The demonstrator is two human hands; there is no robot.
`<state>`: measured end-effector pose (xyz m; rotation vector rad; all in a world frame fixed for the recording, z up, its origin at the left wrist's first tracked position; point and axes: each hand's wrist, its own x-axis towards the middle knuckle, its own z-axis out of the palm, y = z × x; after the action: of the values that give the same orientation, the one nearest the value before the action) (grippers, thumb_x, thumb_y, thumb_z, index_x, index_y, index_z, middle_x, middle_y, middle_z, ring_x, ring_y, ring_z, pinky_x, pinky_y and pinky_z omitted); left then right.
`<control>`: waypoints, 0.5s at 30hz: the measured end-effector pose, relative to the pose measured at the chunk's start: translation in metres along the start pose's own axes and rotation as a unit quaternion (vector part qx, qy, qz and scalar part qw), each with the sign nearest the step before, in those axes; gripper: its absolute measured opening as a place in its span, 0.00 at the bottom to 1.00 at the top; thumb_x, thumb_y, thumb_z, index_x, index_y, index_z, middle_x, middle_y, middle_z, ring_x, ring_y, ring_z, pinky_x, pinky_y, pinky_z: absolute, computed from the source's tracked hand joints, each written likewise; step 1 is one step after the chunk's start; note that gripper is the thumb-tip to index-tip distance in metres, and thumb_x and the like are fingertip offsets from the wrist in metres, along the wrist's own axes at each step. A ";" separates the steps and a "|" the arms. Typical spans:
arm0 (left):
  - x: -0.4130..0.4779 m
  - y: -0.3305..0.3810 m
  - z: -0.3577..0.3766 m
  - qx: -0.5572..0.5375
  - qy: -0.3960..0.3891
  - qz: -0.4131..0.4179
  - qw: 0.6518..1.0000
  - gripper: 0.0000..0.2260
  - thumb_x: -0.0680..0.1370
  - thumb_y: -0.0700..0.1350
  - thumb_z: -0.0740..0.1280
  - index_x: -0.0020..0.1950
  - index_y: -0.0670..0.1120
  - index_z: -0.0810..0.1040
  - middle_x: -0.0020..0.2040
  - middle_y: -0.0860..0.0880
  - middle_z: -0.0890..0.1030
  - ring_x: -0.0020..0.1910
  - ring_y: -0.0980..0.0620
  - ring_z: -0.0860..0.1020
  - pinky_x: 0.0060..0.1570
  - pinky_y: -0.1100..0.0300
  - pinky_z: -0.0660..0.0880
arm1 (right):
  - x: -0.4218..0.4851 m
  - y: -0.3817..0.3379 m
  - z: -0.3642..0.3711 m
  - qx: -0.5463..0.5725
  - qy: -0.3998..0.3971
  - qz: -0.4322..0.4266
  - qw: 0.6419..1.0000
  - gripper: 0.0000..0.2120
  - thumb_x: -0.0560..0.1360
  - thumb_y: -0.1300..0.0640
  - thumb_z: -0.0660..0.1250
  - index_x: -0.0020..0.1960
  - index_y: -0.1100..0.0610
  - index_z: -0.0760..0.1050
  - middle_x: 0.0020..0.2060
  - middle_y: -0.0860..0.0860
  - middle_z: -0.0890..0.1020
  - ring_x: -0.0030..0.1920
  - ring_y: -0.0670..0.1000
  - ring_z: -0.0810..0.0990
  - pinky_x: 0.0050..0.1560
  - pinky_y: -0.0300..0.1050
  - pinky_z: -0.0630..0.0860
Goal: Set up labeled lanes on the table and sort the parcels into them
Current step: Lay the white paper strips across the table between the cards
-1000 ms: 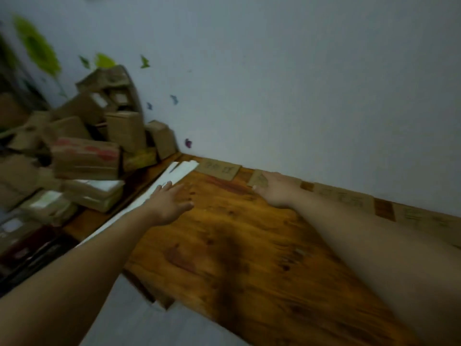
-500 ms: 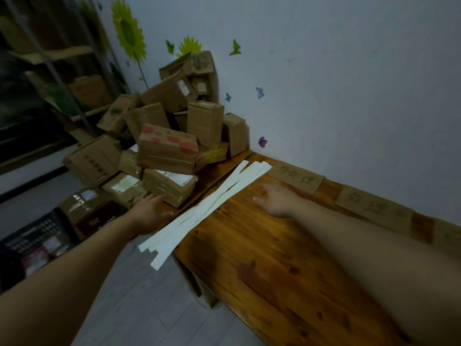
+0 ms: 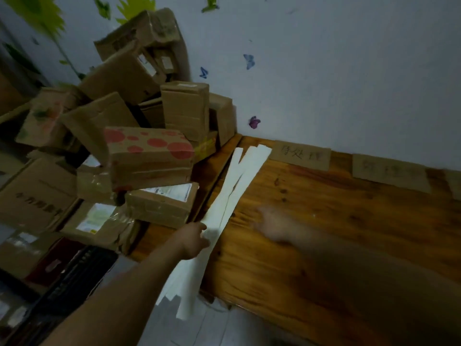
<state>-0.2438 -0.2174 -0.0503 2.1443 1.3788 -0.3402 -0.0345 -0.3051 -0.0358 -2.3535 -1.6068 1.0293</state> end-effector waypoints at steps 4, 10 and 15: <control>0.030 -0.014 0.024 0.004 -0.038 0.041 0.998 0.24 0.78 0.51 0.65 0.72 0.45 0.66 0.69 0.44 0.71 0.64 0.46 0.72 0.62 0.56 0.70 | 0.001 -0.020 0.055 0.065 -0.023 0.081 0.994 0.28 0.80 0.60 0.59 0.77 0.58 0.54 0.73 0.58 0.65 0.71 0.56 0.66 0.66 0.41 0.64; 0.049 -0.026 0.046 -0.034 -0.007 0.056 0.998 0.14 0.79 0.46 0.62 0.62 0.43 0.74 0.61 0.43 0.76 0.58 0.46 0.76 0.58 0.59 0.71 | 0.010 -0.052 0.121 0.202 0.014 0.154 0.967 0.22 0.80 0.63 0.55 0.74 0.61 0.61 0.70 0.59 0.68 0.69 0.58 0.68 0.68 0.47 0.65; 0.062 -0.022 0.044 -0.167 -0.032 -0.019 0.985 0.19 0.79 0.45 0.63 0.70 0.42 0.69 0.67 0.42 0.72 0.64 0.43 0.72 0.61 0.55 0.70 | 0.021 -0.075 0.134 0.319 0.051 0.166 0.932 0.16 0.80 0.62 0.57 0.66 0.63 0.71 0.63 0.60 0.76 0.52 0.52 0.76 0.55 0.42 0.72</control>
<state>-0.2320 -0.1891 -0.1234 1.8202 1.3364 -0.1769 -0.1673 -0.2913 -0.1150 -2.1815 -0.6832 1.2254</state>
